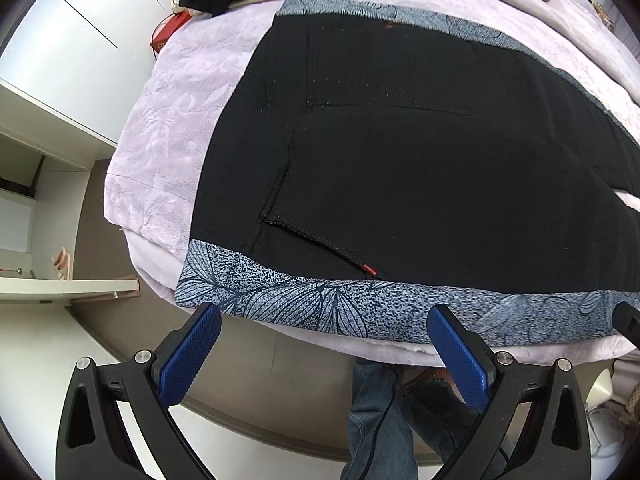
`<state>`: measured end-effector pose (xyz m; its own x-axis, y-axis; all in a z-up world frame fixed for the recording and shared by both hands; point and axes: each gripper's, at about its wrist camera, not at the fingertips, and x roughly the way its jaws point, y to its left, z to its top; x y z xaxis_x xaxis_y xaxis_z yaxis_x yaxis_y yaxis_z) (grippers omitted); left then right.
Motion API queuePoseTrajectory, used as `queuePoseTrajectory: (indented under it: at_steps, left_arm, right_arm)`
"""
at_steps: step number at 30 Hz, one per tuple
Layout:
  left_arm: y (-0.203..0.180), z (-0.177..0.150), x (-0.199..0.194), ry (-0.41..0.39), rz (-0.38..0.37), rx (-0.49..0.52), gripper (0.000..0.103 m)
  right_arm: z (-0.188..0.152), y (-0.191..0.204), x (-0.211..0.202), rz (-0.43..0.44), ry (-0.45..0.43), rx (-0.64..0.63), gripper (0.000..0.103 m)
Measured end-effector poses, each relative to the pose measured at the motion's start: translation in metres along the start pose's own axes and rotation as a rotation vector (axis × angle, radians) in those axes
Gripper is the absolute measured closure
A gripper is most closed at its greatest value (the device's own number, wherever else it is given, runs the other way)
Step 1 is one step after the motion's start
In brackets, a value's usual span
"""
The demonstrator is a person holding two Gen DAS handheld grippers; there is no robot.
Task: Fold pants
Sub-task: 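Move both grippers, open, toward the patterned band of the black pants, then close both grippers on the grey patterned band of the pants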
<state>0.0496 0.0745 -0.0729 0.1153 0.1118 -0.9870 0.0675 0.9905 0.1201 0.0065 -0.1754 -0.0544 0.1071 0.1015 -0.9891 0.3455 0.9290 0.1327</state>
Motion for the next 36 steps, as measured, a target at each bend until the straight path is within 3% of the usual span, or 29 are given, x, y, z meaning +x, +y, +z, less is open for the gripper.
queuePoseTrajectory:
  at_steps: [26, 30, 34, 36]
  left_arm:
    - [0.003, 0.004, 0.019, -0.003, -0.03, -0.027, 0.0]
    - [0.013, 0.004, 0.017, -0.038, -0.114, -0.07, 0.0]
    - [0.027, 0.001, 0.024, -0.044, -0.184, -0.12, 0.0]
    - [0.034, -0.001, 0.029, -0.032, -0.255, -0.139, 0.006]
  right_arm:
    - [0.011, -0.006, 0.018, 0.039, 0.008, 0.01, 0.0]
    - [0.012, -0.012, 0.018, 0.159, 0.0, 0.033, 0.0]
    - [0.007, -0.018, 0.022, 0.4, 0.009, 0.049, 0.001]
    - [0.003, -0.021, 0.029, 0.47, 0.032, 0.049, 0.011]
